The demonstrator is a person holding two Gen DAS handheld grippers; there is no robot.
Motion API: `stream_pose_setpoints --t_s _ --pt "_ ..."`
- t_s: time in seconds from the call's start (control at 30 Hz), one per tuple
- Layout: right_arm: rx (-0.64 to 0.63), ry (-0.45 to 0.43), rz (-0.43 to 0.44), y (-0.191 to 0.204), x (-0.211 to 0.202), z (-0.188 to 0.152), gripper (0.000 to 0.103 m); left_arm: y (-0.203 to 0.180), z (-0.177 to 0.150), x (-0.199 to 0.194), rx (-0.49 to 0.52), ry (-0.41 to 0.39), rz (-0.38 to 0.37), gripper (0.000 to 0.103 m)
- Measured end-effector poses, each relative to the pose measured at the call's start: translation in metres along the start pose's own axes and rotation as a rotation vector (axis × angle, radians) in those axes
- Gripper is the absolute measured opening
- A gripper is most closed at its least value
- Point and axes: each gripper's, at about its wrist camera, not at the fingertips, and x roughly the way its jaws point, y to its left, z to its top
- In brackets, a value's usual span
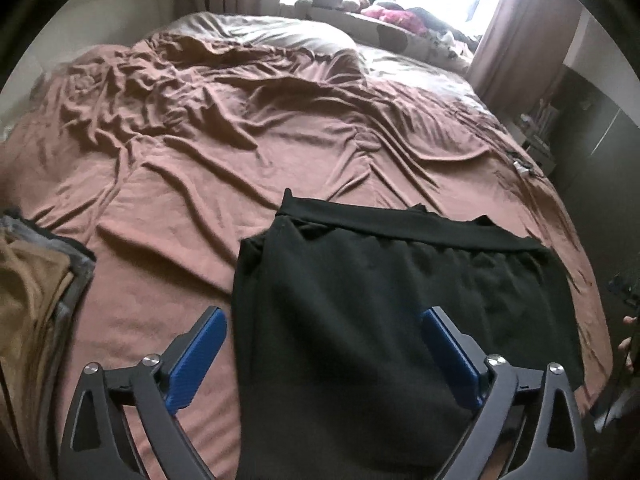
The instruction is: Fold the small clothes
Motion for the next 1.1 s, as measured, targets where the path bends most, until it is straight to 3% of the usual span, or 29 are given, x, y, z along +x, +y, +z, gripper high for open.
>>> stream_pose_setpoints --t_s 0.37,0.63,0.93,1.1 --pt "-0.048 -0.011 0.001 0.018 -0.047 -0.048 0.103 -0.015 -0.040 -0.045 0.003 -0.027 -0.054 0.103" --pt "-0.093 -0.046 -0.046 0.022 -0.076 -0.086 0.103 -0.015 -0.074 -0.062 -0.005 -0.036 -0.097 0.102" --pt "0.027 -0.051 -0.085 -0.002 -0.093 -0.137 0.103 0.012 -0.105 -0.071 -0.084 -0.015 -0.099 0.101" --pt "0.147 -0.027 -0.020 -0.021 -0.093 -0.161 0.101 0.032 -0.120 -0.070 -0.159 -0.004 -0.089 0.094"
